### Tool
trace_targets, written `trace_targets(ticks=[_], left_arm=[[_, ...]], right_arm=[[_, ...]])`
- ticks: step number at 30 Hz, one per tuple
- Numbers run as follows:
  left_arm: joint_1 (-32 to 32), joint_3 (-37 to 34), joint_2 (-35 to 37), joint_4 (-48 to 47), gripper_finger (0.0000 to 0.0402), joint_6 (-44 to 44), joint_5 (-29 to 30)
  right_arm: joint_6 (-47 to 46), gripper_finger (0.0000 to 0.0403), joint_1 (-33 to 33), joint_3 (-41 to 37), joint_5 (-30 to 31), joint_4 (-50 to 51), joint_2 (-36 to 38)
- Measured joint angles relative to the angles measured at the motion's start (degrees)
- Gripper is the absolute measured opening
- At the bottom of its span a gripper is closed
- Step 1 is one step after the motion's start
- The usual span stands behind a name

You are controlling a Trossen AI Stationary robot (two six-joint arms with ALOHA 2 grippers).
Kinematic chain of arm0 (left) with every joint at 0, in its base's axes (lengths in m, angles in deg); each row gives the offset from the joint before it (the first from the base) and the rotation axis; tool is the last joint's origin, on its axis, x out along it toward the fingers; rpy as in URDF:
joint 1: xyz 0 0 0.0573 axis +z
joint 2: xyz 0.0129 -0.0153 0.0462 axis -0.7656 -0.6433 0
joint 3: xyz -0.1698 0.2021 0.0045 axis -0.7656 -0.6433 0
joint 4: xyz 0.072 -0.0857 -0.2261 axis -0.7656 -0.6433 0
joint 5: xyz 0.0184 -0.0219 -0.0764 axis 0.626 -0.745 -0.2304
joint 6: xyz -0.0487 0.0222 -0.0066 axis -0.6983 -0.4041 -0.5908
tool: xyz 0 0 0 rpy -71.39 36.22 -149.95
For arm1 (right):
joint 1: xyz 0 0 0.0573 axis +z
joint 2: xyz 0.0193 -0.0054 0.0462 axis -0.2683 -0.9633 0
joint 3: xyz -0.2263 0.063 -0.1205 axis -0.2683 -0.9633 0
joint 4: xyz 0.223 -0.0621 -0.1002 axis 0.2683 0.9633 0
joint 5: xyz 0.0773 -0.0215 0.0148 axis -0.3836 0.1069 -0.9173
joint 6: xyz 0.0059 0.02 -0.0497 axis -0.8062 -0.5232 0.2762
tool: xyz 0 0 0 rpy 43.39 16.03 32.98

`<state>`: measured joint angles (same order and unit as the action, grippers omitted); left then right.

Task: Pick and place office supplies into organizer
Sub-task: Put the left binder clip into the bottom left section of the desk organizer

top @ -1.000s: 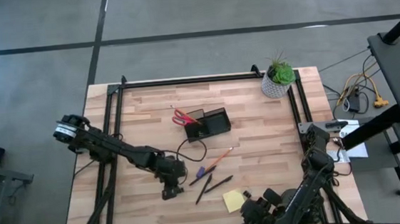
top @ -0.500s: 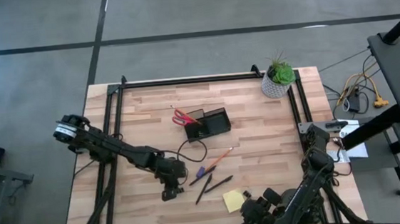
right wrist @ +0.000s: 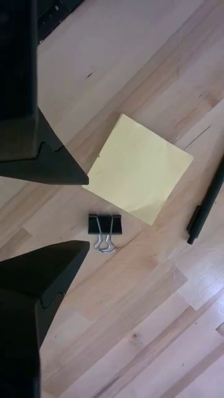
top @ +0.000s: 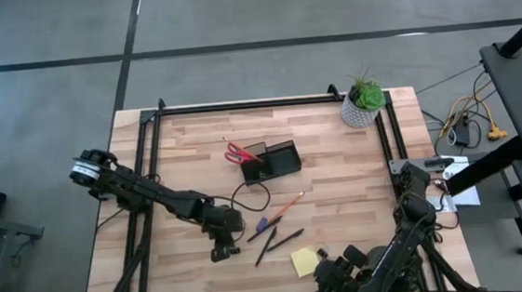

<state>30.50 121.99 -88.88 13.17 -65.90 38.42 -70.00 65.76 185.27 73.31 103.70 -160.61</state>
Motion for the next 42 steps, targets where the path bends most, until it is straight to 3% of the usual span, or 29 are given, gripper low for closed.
trace_targets(ticks=[13,20,23,27,31,42], left_arm=[[-0.01,2.14,0.50,-0.01,0.0000,1.27,5.79],[0.91,7.51,4.71,-10.18,0.0000,6.07,16.20],[2.29,8.70,6.57,-11.07,0.0000,7.56,14.21],[3.86,7.52,5.71,-11.46,0.0000,7.32,6.28],[3.83,6.64,2.38,-11.50,0.0007,7.10,5.66],[4.44,6.56,-1.66,-8.39,0.0132,8.90,2.29]], right_arm=[[0.00,0.0151,0.00,0.00,-0.01,0.01,0.00],[-1.38,0.0150,0.00,-0.02,-0.01,0.01,0.00],[-1.68,0.0150,0.00,-0.11,0.19,0.03,0.00],[-1.46,0.0150,-0.15,-0.41,0.26,0.00,0.00],[-1.55,0.0150,-0.30,-0.98,0.66,-0.04,0.00],[-2.64,0.0150,-0.33,-1.07,0.85,-0.04,0.00]])
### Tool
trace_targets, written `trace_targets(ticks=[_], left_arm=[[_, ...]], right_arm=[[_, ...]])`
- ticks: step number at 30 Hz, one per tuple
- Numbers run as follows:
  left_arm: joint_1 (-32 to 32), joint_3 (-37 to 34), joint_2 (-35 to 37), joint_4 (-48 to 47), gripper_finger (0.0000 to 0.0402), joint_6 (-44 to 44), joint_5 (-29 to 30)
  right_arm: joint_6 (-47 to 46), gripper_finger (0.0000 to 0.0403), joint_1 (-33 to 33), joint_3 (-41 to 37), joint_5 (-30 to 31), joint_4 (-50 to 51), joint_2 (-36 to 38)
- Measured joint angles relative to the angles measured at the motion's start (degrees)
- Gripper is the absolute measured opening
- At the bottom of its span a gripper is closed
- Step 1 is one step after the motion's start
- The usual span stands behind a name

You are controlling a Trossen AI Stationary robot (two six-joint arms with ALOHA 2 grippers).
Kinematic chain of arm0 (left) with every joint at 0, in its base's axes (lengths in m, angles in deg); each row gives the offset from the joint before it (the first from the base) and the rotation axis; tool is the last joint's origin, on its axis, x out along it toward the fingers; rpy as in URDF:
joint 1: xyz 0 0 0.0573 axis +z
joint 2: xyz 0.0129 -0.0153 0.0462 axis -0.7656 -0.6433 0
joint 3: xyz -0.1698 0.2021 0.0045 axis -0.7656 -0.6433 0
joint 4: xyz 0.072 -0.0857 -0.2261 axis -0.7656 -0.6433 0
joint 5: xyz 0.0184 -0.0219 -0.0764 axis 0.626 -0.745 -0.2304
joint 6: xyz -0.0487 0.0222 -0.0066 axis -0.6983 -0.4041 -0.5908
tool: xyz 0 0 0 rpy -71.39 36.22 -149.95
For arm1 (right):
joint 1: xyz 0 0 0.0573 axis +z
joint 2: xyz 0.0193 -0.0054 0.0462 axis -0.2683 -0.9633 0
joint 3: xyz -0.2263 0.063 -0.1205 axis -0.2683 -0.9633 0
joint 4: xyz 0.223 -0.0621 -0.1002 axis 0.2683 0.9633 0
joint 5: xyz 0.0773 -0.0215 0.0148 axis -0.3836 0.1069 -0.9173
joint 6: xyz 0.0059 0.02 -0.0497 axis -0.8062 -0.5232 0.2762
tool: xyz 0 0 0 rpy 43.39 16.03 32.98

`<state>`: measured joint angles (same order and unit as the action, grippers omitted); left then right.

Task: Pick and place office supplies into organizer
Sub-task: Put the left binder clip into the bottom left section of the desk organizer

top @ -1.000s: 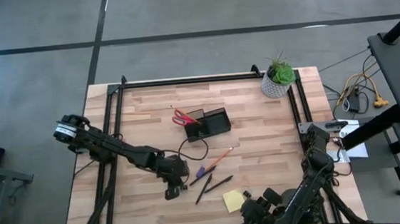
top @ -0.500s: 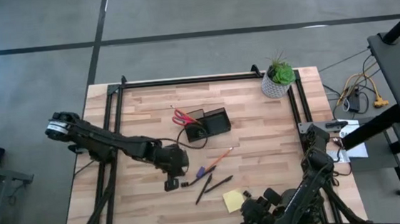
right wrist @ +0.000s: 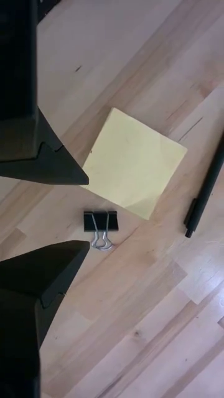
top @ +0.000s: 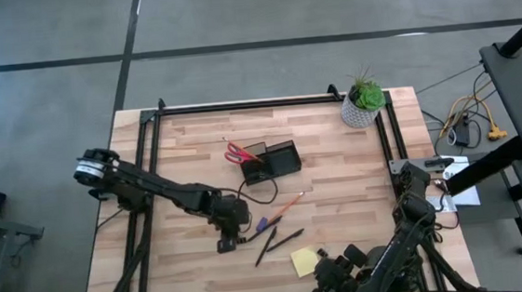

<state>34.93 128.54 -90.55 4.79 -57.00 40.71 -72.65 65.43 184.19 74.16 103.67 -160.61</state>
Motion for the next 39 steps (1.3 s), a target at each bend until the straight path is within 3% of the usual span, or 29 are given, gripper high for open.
trace_targets(ticks=[13,26,39], left_arm=[[2.45,-1.13,-1.51,4.38,0.0121,1.17,-9.77],[2.56,-1.86,-2.78,5.39,0.0120,1.21,-9.66],[2.25,-1.25,-5.55,8.92,0.0120,-1.82,-13.57]], right_arm=[[0.13,0.0151,0.00,-0.17,0.02,-0.02,-0.02],[0.08,0.0151,-0.02,-0.44,0.02,0.02,-0.01],[-0.20,0.0150,-0.07,-1.01,0.02,0.02,-0.02]])
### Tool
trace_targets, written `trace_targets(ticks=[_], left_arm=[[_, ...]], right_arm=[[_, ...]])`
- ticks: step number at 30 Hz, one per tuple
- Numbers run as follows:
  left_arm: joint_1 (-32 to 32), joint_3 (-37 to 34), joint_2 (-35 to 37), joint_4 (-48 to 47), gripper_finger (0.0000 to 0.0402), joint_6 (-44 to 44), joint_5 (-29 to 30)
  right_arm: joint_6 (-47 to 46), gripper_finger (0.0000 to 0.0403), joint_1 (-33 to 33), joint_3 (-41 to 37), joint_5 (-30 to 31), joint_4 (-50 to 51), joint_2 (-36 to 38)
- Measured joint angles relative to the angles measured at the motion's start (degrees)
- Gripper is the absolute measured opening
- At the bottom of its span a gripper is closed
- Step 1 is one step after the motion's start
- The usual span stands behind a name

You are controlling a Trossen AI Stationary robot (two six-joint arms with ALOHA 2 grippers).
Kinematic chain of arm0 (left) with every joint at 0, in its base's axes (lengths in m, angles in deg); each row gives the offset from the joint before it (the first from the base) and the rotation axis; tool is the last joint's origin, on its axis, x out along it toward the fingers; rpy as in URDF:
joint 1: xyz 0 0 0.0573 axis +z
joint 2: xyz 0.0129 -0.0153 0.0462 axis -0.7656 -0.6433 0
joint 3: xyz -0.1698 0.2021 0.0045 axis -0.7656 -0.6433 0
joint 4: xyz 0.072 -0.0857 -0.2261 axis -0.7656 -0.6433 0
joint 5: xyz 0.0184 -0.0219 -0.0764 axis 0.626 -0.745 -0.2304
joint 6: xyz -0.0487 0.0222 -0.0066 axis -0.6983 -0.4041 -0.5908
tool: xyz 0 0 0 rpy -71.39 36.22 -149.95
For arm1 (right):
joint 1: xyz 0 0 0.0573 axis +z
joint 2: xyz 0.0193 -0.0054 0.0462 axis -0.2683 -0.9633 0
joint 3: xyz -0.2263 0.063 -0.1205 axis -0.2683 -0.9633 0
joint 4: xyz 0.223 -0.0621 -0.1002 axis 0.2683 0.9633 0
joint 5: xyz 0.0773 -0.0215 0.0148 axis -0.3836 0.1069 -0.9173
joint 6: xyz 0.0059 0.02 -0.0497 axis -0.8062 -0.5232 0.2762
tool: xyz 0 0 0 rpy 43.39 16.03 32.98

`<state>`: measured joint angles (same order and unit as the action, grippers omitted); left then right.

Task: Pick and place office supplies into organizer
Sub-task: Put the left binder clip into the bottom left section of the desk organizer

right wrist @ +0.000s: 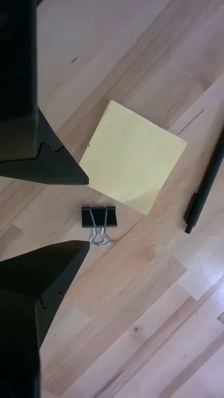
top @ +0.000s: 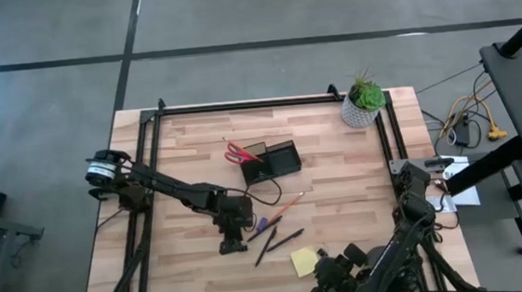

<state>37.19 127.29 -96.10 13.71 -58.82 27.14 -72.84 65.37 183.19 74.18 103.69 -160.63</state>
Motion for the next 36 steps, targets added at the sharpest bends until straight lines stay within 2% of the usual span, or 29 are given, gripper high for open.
trace_targets(ticks=[11,21,23,32,36], left_arm=[[-0.55,0.03,0.02,-0.25,0.0113,-0.01,-0.04],[-0.83,-0.50,0.04,1.40,0.0014,0.46,0.09],[-0.83,-0.44,0.06,1.61,0.0004,0.62,0.72],[-0.85,-0.13,0.23,0.82,0.0001,1.59,2.42],[-0.90,0.88,2.51,-2.02,0.0000,2.44,7.14]], right_arm=[[0.30,0.0150,0.02,-0.06,0.00,0.01,0.01],[0.89,0.0150,0.02,-0.17,0.00,0.02,0.00],[0.92,0.0150,0.02,-0.17,0.00,0.02,0.00],[0.46,0.0150,0.04,-0.17,0.02,0.02,0.00],[0.39,0.0151,0.04,-0.17,0.01,0.02,0.00]])
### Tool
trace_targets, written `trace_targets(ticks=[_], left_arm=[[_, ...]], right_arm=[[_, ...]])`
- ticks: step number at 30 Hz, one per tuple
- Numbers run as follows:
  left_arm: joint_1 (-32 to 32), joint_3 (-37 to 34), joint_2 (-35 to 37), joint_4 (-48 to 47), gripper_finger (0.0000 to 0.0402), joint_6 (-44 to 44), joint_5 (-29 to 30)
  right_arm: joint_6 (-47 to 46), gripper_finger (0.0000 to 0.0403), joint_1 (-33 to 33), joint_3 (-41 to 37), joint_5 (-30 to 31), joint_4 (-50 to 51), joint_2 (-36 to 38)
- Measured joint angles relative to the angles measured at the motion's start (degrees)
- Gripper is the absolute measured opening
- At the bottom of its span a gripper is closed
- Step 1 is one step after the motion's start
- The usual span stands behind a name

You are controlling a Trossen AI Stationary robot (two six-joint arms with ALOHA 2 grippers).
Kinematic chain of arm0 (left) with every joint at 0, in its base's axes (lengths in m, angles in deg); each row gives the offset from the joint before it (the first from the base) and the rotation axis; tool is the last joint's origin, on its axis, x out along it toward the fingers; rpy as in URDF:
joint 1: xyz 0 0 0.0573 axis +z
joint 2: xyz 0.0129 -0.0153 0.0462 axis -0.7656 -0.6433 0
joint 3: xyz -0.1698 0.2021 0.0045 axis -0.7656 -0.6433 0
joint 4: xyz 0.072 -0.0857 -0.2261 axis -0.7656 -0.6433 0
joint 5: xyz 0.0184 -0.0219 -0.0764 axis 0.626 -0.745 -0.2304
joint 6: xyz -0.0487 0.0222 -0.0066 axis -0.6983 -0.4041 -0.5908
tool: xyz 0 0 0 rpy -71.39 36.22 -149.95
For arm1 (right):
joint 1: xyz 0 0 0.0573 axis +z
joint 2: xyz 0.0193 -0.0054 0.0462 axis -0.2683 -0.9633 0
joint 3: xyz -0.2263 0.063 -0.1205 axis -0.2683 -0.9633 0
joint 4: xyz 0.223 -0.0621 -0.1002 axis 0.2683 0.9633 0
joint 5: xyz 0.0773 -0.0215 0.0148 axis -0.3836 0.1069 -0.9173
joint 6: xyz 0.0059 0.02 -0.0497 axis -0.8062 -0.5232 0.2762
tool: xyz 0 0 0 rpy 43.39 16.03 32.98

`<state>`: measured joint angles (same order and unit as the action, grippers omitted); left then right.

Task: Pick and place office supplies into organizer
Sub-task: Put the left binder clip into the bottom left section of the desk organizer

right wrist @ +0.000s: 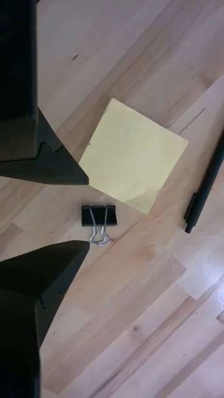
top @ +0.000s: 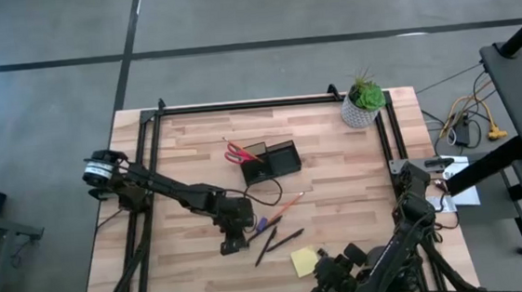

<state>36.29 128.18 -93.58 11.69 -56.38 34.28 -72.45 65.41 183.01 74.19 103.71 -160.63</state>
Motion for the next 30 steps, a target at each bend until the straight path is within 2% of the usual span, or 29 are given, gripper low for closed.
trace_targets(ticks=[7,14,16,21,26,30], left_arm=[[0.46,3.96,7.95,-10.83,0.0000,5.81,14.76],[3.59,7.67,11.67,-11.27,0.0000,13.74,34.56],[5.50,8.59,11.38,-12.22,0.0000,16.62,36.64],[9.66,8.84,9.99,-12.49,0.0000,17.01,24.63],[11.86,6.04,6.82,-11.80,0.0000,10.95,5.93],[12.05,3.83,3.61,-10.42,0.0009,5.66,4.21]], right_arm=[[-0.52,0.0150,0.00,-0.15,0.41,0.00,0.02],[-0.57,0.0150,-0.52,-0.98,0.45,0.02,0.00],[-0.57,0.0150,-0.58,-1.04,0.45,0.00,0.00],[-1.63,0.0150,-0.61,-1.07,0.19,0.00,0.00],[-3.97,0.0150,-0.61,-1.07,0.15,-0.02,0.00],[-4.16,0.0150,-0.61,-1.07,0.15,-0.04,0.00]])
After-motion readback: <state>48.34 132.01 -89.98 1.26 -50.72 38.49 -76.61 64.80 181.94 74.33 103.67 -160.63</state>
